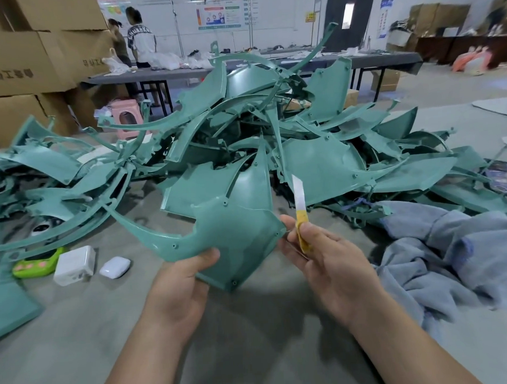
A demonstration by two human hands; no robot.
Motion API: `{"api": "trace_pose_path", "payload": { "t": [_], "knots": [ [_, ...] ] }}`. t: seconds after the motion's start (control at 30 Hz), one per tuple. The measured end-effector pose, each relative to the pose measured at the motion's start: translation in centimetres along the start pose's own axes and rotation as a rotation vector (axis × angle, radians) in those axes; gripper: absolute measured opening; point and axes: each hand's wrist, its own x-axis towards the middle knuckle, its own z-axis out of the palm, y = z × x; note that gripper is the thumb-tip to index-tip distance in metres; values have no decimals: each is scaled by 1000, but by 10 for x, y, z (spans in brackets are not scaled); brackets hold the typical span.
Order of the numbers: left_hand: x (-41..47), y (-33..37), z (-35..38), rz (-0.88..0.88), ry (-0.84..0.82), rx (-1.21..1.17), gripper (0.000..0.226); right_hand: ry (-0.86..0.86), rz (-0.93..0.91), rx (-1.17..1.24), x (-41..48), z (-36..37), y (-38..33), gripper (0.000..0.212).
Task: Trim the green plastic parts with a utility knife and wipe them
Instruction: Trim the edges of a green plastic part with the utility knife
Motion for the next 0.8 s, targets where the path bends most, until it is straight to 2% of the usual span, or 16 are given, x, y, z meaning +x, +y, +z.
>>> {"api": "trace_pose_path", "payload": {
  "t": [0.07, 0.2, 0.3, 0.43, 0.57, 0.63, 0.7, 0.77, 0.8],
  "knots": [
    [-1, -5, 4, 55, 54, -3, 42, 58, -36, -71, 2, -3, 0, 24],
    [3, -7, 5, 115, 154, -13, 37, 217, -216, -550, 7, -12, 2, 38],
    [0, -9, 10, 139, 113, 26, 40, 206, -310, -725, 12, -11, 10, 39],
    [-1, -14, 16, 212, 77, 150, 42, 148, -327, -882, 18, 0, 23, 40],
    [1, -19, 21, 257, 56, 247, 38, 295, -312, -1154, 24, -5, 27, 38],
    [3, -21, 25, 267, 57, 281, 41, 324, -292, -1116, 24, -10, 25, 39],
    [5, -22, 25, 276, 81, 284, 46, 301, -291, -923, 23, -11, 24, 40],
    [7, -20, 21, 273, 114, 249, 40, 268, -274, -814, 22, -11, 24, 40],
    [8, -19, 18, 264, 125, 224, 36, 246, -255, -845, 21, -10, 24, 41]
  ]
}}
